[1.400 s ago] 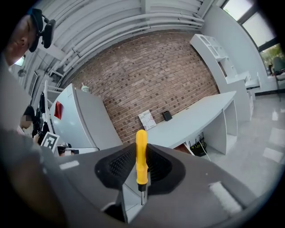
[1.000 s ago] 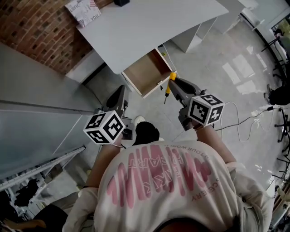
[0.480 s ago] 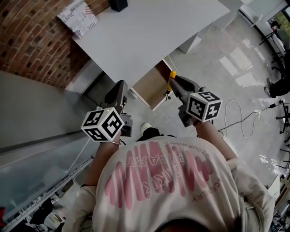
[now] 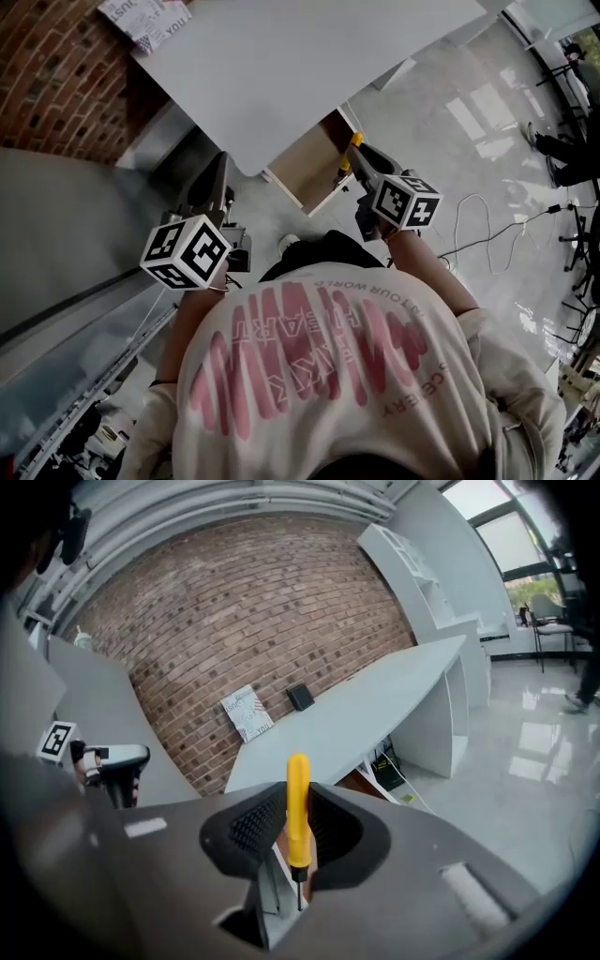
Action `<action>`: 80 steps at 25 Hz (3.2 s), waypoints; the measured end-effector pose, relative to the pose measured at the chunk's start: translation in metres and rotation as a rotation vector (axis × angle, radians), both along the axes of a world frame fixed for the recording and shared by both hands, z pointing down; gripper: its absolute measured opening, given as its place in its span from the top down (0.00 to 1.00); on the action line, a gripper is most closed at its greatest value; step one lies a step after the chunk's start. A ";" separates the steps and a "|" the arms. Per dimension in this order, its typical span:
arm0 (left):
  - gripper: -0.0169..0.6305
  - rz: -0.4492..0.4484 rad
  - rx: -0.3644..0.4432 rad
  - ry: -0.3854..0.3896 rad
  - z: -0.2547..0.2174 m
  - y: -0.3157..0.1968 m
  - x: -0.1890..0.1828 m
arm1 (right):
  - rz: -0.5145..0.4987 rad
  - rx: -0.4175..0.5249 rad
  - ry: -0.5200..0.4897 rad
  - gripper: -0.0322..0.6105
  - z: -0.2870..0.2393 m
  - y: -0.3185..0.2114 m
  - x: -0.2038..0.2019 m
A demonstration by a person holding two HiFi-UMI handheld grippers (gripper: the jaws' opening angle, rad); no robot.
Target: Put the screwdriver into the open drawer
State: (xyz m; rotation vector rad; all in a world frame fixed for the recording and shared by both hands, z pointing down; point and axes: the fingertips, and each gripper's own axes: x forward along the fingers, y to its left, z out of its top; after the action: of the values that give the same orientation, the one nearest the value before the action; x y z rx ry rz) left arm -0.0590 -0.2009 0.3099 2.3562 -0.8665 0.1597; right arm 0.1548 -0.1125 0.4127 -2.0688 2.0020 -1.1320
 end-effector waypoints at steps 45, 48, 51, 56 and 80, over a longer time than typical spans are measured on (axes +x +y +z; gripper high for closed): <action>0.96 -0.770 -0.128 -0.110 0.058 0.094 -0.088 | -0.425 -0.394 0.141 0.81 0.244 -0.098 0.038; 0.96 -0.777 -0.129 -0.119 0.061 0.096 -0.091 | -0.524 -0.386 0.219 0.81 0.252 -0.102 0.028; 0.96 -0.756 -0.130 -0.150 0.069 0.098 -0.090 | -0.586 -0.391 0.269 0.81 0.260 -0.107 0.019; 0.96 -0.746 -0.137 -0.160 0.077 0.102 -0.090 | -0.722 -0.363 0.359 0.81 0.266 -0.106 -0.005; 0.96 -0.830 -0.198 -0.137 0.099 0.112 -0.108 | -1.174 -0.390 0.662 0.81 0.306 -0.089 -0.054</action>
State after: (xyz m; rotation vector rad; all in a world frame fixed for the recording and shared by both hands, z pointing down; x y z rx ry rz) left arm -0.1674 -0.0887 0.4088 1.6541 -1.7230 0.0558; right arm 0.1013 -0.2014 0.7190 -1.3344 3.8363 -0.9857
